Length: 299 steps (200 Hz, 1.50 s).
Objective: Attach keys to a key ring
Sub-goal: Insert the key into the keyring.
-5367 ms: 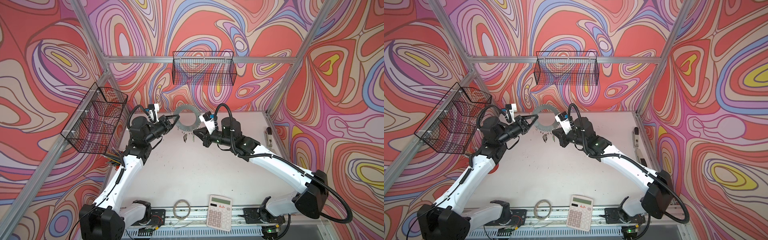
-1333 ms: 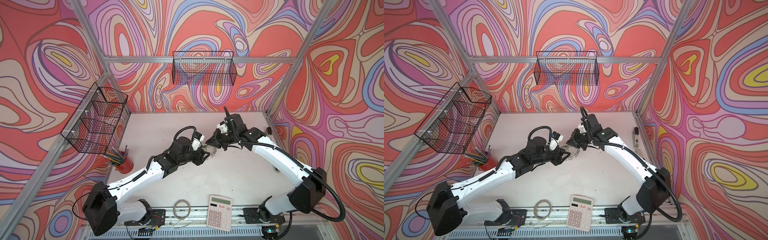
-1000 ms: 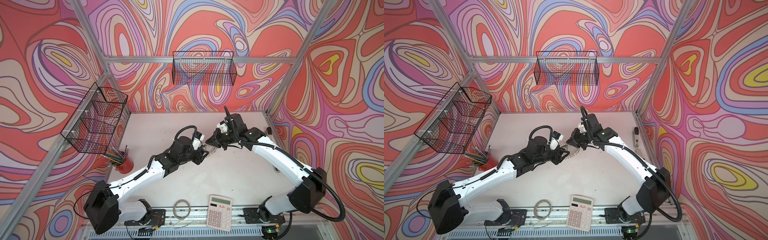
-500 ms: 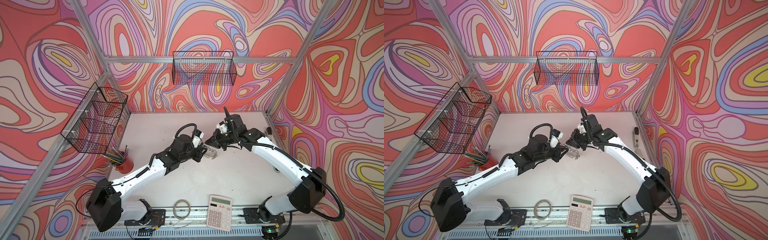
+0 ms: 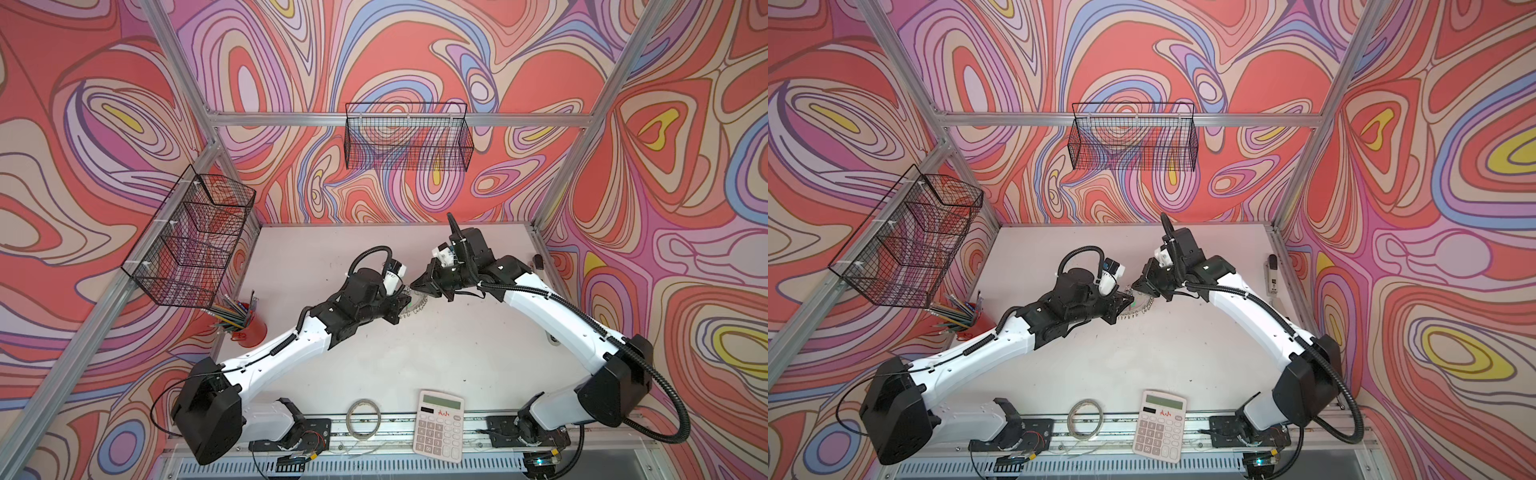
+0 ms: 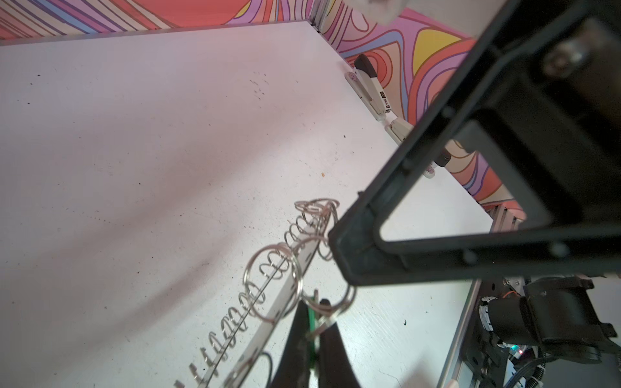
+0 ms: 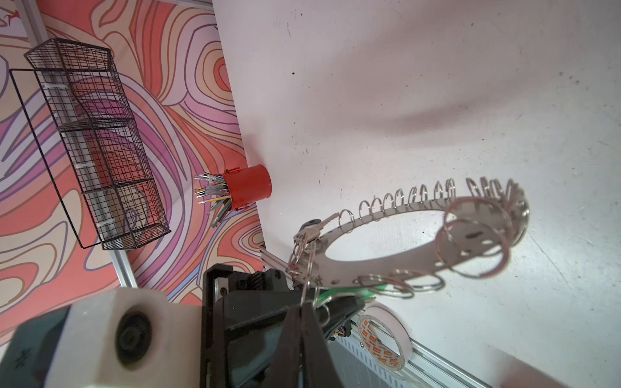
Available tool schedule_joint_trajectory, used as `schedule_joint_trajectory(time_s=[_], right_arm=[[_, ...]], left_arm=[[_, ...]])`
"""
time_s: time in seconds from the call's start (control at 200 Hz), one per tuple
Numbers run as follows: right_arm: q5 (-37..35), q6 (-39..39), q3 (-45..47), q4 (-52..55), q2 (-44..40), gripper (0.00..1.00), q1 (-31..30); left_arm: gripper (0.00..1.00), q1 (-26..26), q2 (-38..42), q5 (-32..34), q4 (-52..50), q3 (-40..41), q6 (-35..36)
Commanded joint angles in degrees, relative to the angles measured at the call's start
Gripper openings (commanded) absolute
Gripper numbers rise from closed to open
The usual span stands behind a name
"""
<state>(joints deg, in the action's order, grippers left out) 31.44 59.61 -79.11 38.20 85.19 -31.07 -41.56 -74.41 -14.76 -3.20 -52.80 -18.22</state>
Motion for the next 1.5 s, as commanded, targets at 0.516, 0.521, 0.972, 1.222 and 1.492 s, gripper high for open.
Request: schedule_joint_trajectory(time_s=[0.516, 0.521, 0.972, 1.222, 1.492], right_arm=[[2.1, -5.8, -2.3, 0.6, -0.5, 0.0, 0.9], [2.1, -5.9, -2.3, 0.6, -0.5, 0.0, 0.9], [-9.0, -54.9, -4.8, 5.9, -2.7, 0.55, 1.1], [2.9, -61.1, 8.5, -11.7, -4.6, 0.75, 2.3], [10.2, -63.8, 12.2, -10.1, -4.7, 0.72, 5.1]], left_arm=[[0.0, 1.8, -0.3, -5.1, -5.2, 0.0, 1.9], [0.0, 1.8, -0.3, -5.2, -5.3, -0.1, 2.0], [0.0, 4.8, -1.6, -18.7, -23.8, -12.1, 12.7], [0.0, 6.1, -5.1, -24.9, -33.4, -20.6, 17.1], [0.0, 6.7, -5.9, -26.5, -35.4, -23.8, 16.8]])
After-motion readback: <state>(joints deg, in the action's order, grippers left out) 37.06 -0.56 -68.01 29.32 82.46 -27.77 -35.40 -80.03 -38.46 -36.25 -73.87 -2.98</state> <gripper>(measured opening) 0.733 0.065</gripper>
